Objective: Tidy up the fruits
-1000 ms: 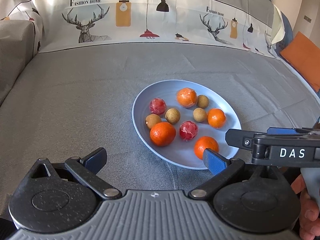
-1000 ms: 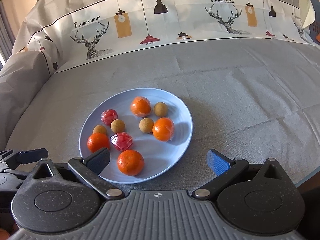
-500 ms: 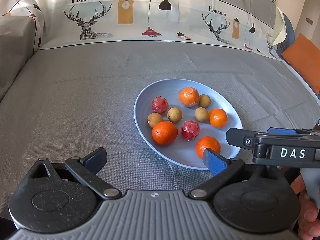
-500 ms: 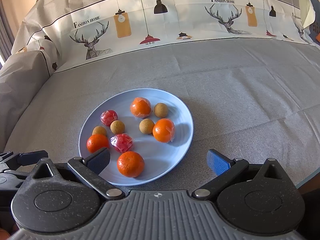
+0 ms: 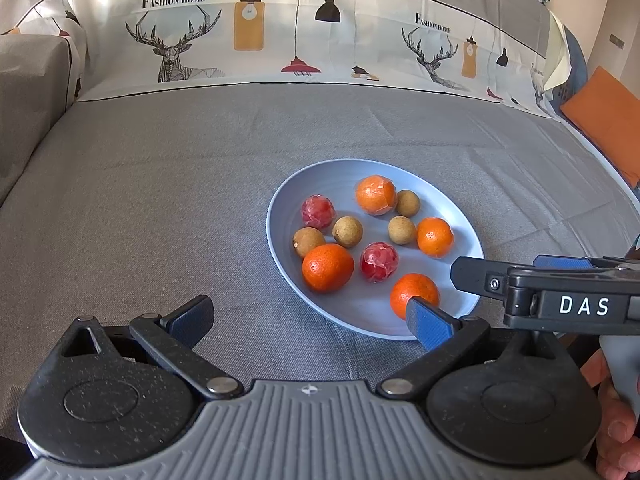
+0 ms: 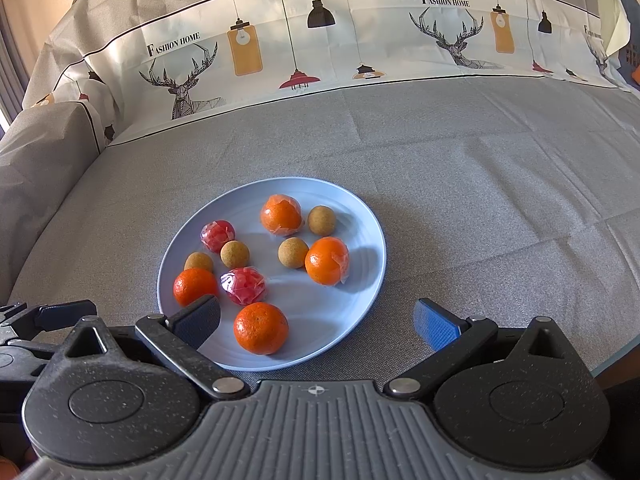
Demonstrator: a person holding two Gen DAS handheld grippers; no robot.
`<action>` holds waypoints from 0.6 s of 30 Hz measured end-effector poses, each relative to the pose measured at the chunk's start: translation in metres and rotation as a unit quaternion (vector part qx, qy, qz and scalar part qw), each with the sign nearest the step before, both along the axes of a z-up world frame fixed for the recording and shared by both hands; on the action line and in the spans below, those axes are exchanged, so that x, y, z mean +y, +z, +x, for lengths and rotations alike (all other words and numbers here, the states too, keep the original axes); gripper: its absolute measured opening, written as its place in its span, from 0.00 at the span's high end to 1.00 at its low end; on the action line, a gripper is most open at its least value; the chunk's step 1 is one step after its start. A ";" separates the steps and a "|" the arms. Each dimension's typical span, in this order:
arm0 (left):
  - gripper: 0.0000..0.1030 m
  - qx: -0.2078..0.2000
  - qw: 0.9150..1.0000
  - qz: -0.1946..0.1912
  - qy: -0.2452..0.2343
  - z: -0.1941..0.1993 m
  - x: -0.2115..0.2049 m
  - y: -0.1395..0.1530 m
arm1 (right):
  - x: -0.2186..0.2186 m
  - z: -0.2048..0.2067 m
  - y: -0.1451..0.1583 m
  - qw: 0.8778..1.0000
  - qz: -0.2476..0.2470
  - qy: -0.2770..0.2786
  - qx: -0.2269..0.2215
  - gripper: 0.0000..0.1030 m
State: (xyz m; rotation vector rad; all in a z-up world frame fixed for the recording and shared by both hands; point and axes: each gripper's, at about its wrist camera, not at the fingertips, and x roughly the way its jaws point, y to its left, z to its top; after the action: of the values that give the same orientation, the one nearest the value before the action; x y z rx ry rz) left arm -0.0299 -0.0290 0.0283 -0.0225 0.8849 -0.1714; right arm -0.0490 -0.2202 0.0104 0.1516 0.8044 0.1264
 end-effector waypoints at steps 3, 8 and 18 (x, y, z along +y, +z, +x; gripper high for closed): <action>0.01 -0.001 1.000 0.000 -0.001 0.000 0.000 0.001 | 0.000 0.000 0.000 1.000 0.000 0.000 0.000 0.01; 0.01 -0.002 1.000 0.000 -0.001 -0.001 -0.001 0.002 | 0.000 0.000 0.000 1.000 0.000 0.000 0.000 0.01; 0.01 -0.005 1.000 -0.003 -0.005 0.000 -0.002 0.003 | -0.001 0.000 0.001 1.000 0.000 0.001 0.000 0.01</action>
State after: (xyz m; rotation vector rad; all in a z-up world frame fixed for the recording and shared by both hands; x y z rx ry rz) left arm -0.0303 -0.0306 0.0313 -0.0218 0.8747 -0.1835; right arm -0.0489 -0.2207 0.0109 0.1503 0.8039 0.1275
